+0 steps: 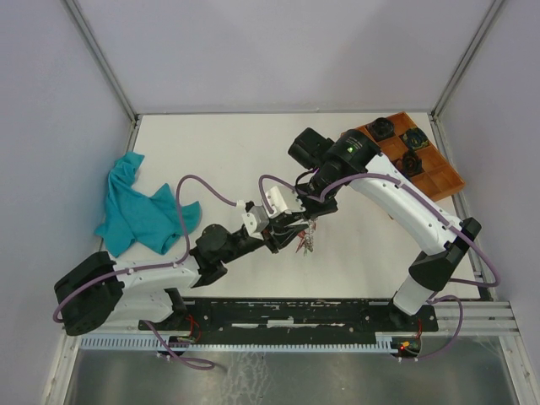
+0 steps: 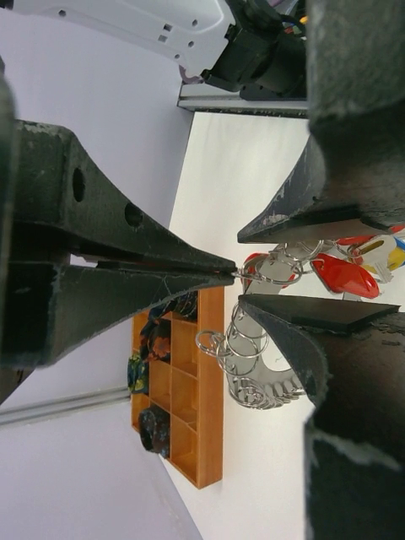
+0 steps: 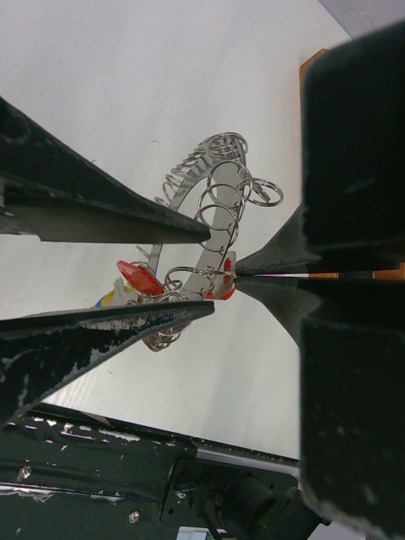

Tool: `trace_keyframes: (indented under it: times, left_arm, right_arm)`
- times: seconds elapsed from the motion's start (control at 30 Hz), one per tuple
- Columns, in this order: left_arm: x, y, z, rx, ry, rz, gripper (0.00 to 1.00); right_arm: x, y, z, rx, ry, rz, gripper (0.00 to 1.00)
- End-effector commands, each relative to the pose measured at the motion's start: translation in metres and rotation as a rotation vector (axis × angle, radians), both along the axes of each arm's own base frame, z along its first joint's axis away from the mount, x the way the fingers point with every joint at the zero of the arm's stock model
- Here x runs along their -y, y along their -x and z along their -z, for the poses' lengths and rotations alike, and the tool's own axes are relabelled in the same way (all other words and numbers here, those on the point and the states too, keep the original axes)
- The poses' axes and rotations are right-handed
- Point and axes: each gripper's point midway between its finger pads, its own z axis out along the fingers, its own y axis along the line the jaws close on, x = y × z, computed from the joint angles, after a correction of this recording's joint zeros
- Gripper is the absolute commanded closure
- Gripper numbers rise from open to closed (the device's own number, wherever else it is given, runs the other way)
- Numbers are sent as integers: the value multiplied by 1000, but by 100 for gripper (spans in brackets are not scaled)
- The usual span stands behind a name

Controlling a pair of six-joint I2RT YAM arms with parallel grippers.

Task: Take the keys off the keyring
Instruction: Remove the key from the keyring.

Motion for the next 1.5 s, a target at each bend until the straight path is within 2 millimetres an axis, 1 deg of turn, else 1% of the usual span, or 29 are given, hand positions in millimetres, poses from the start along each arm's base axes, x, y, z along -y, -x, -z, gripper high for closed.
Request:
trace_keyframes:
  times: [0.0, 0.53, 0.73, 0.83, 0.97, 1.17, 1.37, 1.47]
  left_arm:
    - [8, 5, -25, 16, 60, 58, 64]
    - [16, -4, -15, -5, 20, 50, 64]
    - [14, -7, -11, -15, 5, 41, 64]
    - [13, -7, -11, -14, 7, 41, 65]
    - [5, -2, -15, 4, 35, 47, 64]
    - [-11, 10, -28, 53, 91, 56, 62]
    - [-17, 8, -26, 56, 68, 32, 62]
    - [-17, 9, -25, 54, 64, 37, 61]
  right_arm:
    - [22, 30, -14, -79, 41, -19, 99]
    - [20, 36, -16, -101, 16, -35, 99]
    - [19, 38, -17, -105, 7, -40, 99]
    - [18, 38, -17, -106, 2, -42, 99]
    - [20, 40, -18, -105, 2, -42, 99]
    - [18, 41, -17, -117, -7, -46, 99]
    - [15, 44, -21, -124, -28, -53, 99]
    - [14, 44, -21, -128, -37, -56, 99]
